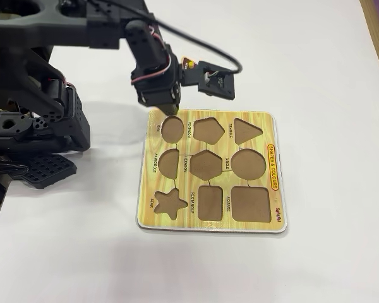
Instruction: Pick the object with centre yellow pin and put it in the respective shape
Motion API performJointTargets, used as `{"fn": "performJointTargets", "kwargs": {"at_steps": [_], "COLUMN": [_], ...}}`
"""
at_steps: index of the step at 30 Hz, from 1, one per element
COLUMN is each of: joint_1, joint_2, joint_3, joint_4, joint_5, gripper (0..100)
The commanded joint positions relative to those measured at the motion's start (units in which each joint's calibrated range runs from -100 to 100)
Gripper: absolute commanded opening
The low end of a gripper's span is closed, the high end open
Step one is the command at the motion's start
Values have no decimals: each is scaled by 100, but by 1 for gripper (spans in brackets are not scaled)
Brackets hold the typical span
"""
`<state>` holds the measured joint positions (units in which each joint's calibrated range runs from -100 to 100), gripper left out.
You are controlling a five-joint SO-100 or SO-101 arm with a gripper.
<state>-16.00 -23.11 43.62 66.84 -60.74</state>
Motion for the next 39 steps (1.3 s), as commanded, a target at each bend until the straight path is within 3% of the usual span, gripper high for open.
{"fn": "performJointTargets", "kwargs": {"at_steps": [1, 9, 17, 29, 39], "joint_1": [-549, -1603, -2287, -3127, -3166], "joint_2": [119, 788, 1558, 2344, 2587], "joint_3": [-468, -980, -1772, -2644, -3067], "joint_4": [-20, -20, -29, -115, -124], "joint_5": [-438, -1254, -1724, -1771, -1735], "gripper": [2, 2, 2, 2, 5]}}
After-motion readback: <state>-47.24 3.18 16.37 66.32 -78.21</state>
